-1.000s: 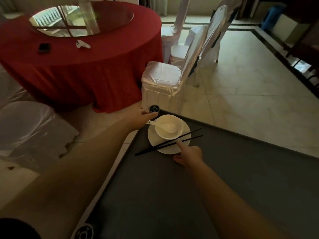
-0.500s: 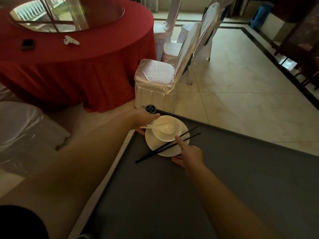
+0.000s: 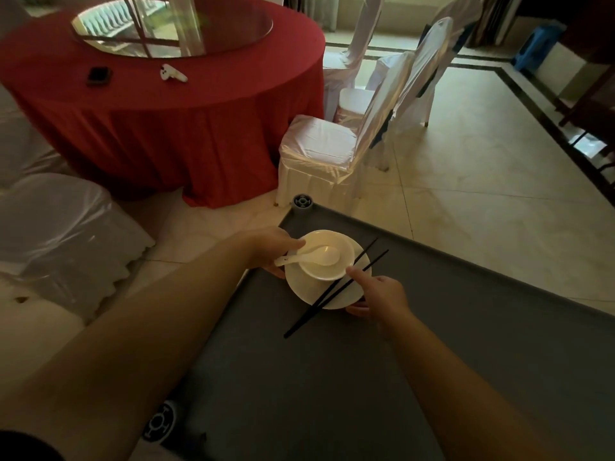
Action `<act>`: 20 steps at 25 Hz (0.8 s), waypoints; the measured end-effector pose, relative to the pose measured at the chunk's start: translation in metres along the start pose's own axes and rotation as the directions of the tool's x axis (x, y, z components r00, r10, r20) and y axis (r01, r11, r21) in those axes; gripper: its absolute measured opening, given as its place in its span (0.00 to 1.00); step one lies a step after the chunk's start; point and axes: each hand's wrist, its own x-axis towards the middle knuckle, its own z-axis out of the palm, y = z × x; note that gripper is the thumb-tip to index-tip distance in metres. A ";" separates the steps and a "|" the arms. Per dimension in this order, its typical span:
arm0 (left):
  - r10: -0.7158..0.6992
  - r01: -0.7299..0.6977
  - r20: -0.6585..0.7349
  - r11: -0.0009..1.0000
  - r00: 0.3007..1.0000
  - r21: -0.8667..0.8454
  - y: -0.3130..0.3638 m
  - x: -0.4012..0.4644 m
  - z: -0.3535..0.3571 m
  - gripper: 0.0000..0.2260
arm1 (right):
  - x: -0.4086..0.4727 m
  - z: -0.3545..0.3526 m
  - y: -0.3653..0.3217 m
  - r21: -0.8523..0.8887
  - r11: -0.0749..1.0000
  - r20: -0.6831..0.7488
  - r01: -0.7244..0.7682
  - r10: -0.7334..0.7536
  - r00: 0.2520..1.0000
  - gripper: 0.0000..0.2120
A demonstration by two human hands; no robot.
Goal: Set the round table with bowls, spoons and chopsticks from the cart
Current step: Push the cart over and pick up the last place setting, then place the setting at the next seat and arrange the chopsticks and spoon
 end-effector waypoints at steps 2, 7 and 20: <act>-0.007 0.006 -0.013 0.998 1.000 -0.069 -0.009 -0.014 -0.002 0.15 | -0.004 -0.003 -0.003 -0.062 0.997 0.021 0.036 -0.035 0.999 0.18; 0.044 -0.054 -0.055 0.982 0.997 -0.179 -0.034 -0.057 -0.006 0.20 | -0.018 -0.004 -0.018 -0.181 0.975 0.134 0.126 -0.102 0.986 0.21; 0.024 -0.224 -0.334 0.787 0.942 -0.575 -0.128 -0.202 -0.046 0.21 | -0.105 0.085 -0.078 -0.313 0.890 0.534 0.331 -0.123 0.836 0.20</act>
